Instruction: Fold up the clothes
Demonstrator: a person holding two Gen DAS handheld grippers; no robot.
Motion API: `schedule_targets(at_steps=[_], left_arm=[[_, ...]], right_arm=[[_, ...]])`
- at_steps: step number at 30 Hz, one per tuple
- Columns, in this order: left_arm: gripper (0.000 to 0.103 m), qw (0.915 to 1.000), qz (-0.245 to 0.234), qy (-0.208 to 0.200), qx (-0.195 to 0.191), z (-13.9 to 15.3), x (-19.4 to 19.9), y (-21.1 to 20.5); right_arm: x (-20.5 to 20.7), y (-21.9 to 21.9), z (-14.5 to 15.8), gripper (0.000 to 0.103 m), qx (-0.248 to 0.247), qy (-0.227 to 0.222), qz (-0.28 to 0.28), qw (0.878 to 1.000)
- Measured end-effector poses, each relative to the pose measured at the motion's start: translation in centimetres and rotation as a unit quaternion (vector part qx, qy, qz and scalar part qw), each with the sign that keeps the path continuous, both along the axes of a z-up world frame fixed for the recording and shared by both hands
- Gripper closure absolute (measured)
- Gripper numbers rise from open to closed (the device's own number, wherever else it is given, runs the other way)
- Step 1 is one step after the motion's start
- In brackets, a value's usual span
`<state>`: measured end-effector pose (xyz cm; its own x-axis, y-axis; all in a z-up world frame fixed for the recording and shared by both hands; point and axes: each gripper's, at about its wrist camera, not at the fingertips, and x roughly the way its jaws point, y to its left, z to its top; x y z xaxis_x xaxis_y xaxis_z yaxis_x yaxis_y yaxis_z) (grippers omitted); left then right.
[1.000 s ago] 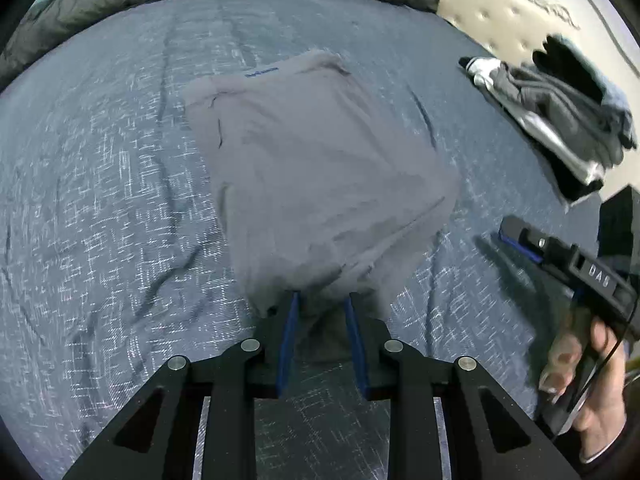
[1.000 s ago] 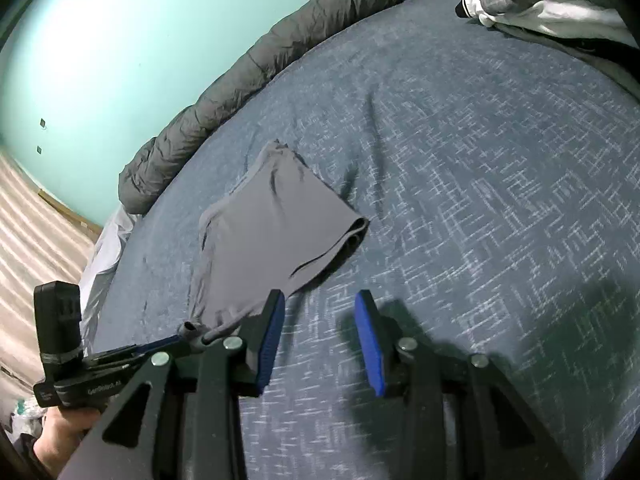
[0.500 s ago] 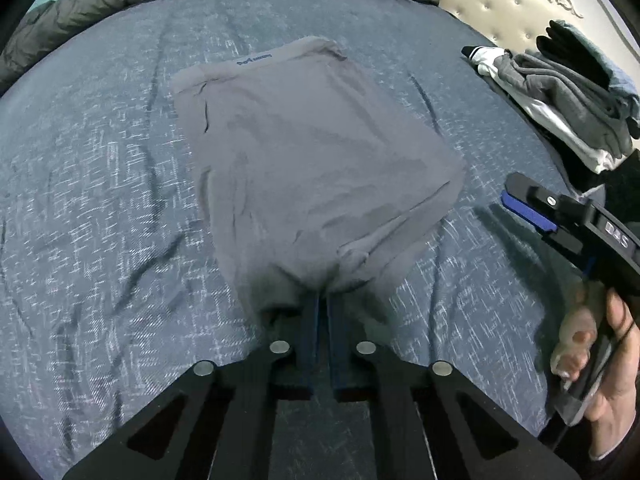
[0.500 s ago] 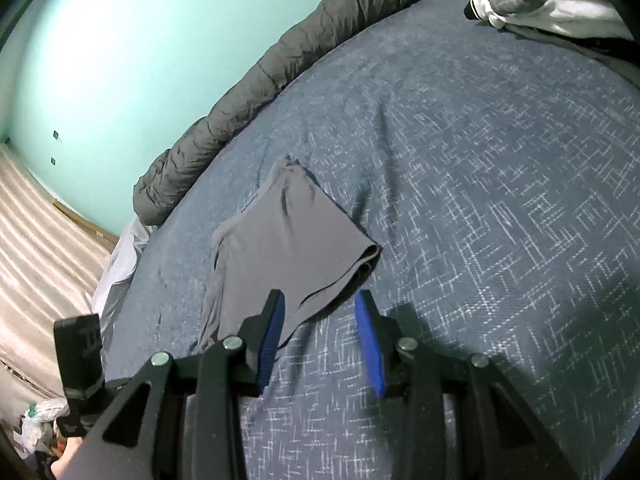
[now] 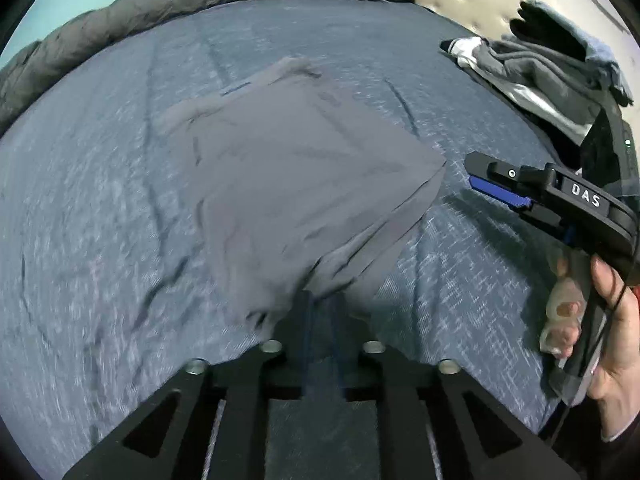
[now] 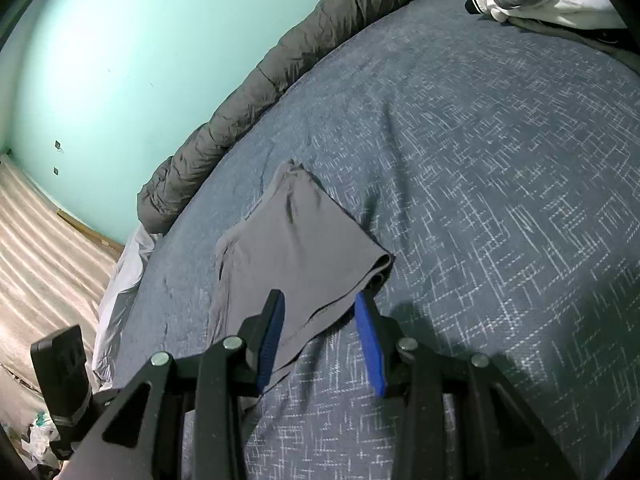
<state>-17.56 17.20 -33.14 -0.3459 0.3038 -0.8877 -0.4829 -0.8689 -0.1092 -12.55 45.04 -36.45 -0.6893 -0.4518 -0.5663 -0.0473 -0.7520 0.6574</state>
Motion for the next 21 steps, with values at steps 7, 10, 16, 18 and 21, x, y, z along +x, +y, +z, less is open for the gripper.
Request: schedule_targets(at_steps=[7,10,16,18,21], left_arm=[[0.086,0.9997,-0.011,-0.009,-0.02,-1.4,-1.0,0.9],[0.099,0.9997,-0.004,0.001,-0.023,-1.4,-0.6,1.0],[0.1,0.9999,-0.002,0.005,-0.012,-1.1,1.2,0.0],[0.1,1.0,-0.002,-0.003,-0.008,-1.4,1.7,-0.1],[0.1,0.9998,-0.003,-0.018,0.0,-1.7,2.4,-0.1]], right_arm=[[0.0,0.4,0.0,0.066,0.001,0.0,-0.005,1.0],[-0.1,0.4,-0.1,0.066,-0.003,-0.002,-0.006,1.0],[-0.3,-0.1,-0.3,0.066,-0.005,-0.003,-0.002,1.0],[-0.4,-0.1,-0.4,0.066,-0.007,-0.005,-0.003,1.0],[-0.4,-0.1,-0.6,0.066,-0.008,-0.006,-0.003,1.0]])
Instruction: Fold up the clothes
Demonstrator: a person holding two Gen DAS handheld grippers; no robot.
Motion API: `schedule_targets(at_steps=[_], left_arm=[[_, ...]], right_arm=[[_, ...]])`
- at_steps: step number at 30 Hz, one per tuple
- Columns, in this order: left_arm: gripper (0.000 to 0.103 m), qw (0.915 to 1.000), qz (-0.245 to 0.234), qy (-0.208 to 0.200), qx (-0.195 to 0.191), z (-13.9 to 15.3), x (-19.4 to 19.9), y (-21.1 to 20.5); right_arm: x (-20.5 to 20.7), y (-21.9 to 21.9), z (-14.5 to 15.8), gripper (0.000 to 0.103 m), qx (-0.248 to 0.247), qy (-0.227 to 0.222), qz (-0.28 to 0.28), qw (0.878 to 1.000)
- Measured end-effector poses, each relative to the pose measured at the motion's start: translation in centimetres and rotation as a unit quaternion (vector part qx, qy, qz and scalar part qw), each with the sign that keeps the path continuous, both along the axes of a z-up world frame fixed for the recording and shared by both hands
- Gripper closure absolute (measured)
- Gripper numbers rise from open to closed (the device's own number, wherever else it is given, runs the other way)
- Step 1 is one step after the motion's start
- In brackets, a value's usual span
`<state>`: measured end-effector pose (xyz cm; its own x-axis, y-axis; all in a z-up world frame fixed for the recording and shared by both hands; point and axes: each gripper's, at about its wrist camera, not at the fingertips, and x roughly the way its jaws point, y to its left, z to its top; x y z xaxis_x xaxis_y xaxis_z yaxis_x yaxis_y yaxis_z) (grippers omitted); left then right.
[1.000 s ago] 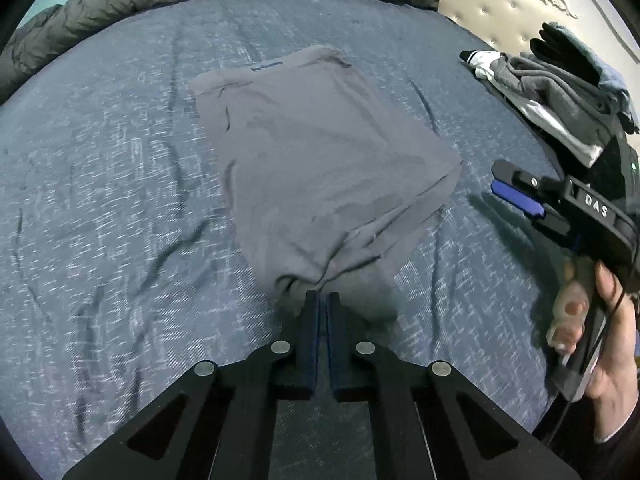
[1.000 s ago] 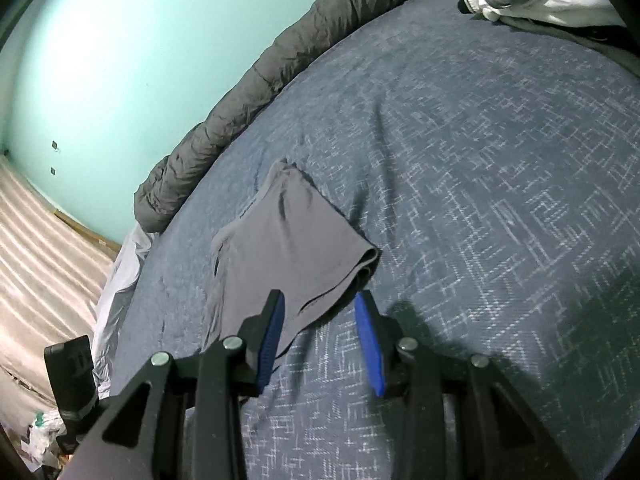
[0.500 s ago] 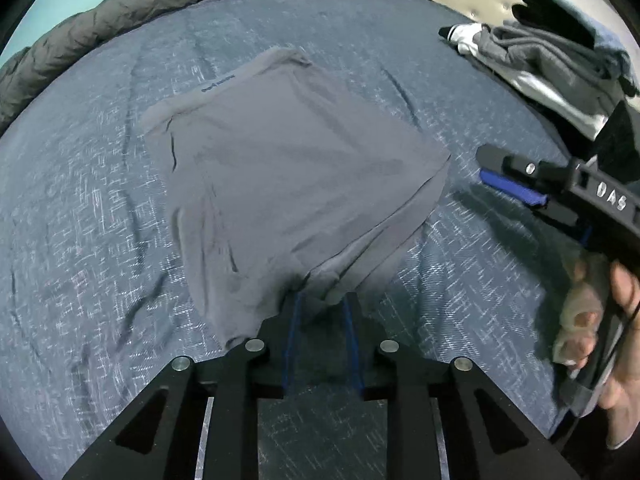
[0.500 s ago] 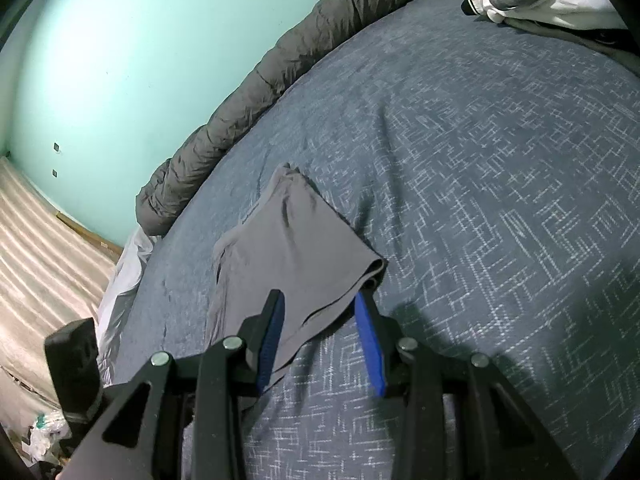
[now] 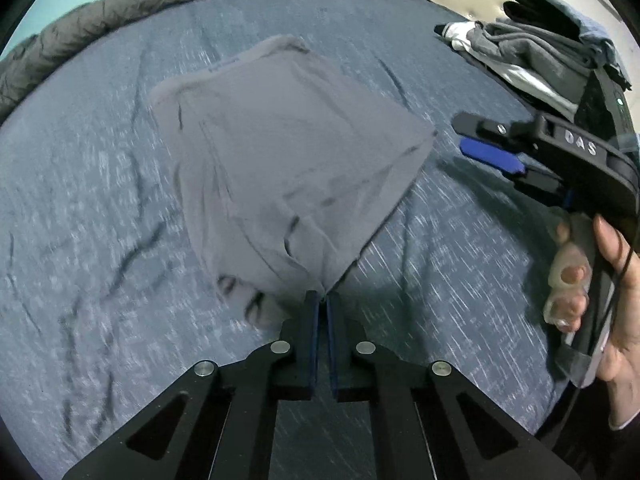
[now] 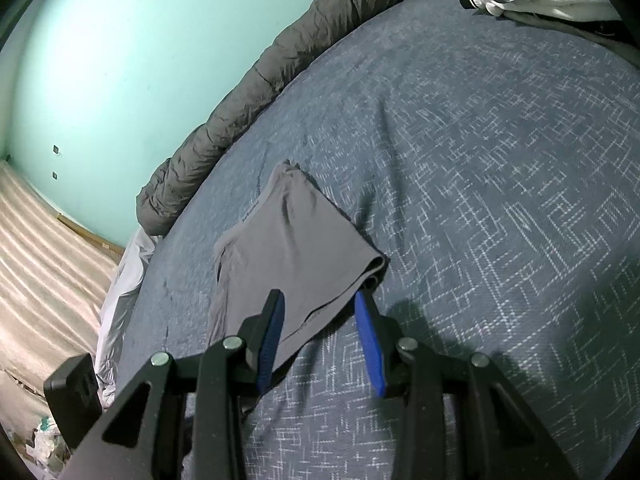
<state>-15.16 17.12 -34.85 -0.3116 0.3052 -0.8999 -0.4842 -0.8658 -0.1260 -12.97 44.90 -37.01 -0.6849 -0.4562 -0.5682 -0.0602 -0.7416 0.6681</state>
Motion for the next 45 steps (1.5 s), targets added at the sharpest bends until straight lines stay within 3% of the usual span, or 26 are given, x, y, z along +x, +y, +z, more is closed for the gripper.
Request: schedule_targets(at_steps=[5,9,16,19,20,21,22,34,39,45], left_arm=[[0.099,1.0,0.002,0.0,0.006,1.0,0.2,-0.5],[0.074,0.9991,0.037,0.012,0.014,2.2,-1.7,-1.7],[0.073,0.9992,0.037,0.015,-0.003,2.1,-4.3,-0.2],[0.077,0.9995,0.019,0.008,-0.024,1.1,-4.2,0.7],[0.084,0.9994,0.012,0.003,-0.032,0.7,-4.1,1.0],[0.101,0.9993,0.009,0.002,-0.037,0.5,-4.1,1.0],[0.102,0.9992,0.006,0.004,-0.04,0.5,-3.7,0.9],[0.102,0.9992,0.007,0.01,-0.038,1.9,-2.0,-2.0],[0.102,0.9991,0.009,-0.007,-0.042,0.7,-2.1,-2.4],[0.1,0.9994,0.027,-0.013,-0.016,1.2,-2.5,-3.7]], right_arm=[[-0.2,0.0,0.0,0.066,-0.001,0.0,-0.001,1.0],[-0.1,0.0,0.0,0.066,-0.003,0.0,-0.004,1.0],[-0.4,-0.3,0.1,0.066,-0.002,0.0,-0.002,1.0],[-0.3,0.0,-0.1,0.066,-0.002,-0.001,-0.004,1.0],[-0.3,0.0,-0.1,0.066,-0.003,-0.001,-0.004,1.0],[-0.3,0.1,-0.1,0.066,-0.004,-0.001,-0.004,1.0],[-0.3,0.1,-0.1,0.066,-0.004,-0.001,-0.005,1.0],[-0.4,-0.2,-0.2,0.066,-0.007,-0.005,-0.003,1.0],[-0.4,-0.3,-0.3,0.066,-0.007,-0.009,-0.002,1.0],[-0.3,-0.1,-0.2,0.066,-0.004,-0.012,-0.005,1.0]])
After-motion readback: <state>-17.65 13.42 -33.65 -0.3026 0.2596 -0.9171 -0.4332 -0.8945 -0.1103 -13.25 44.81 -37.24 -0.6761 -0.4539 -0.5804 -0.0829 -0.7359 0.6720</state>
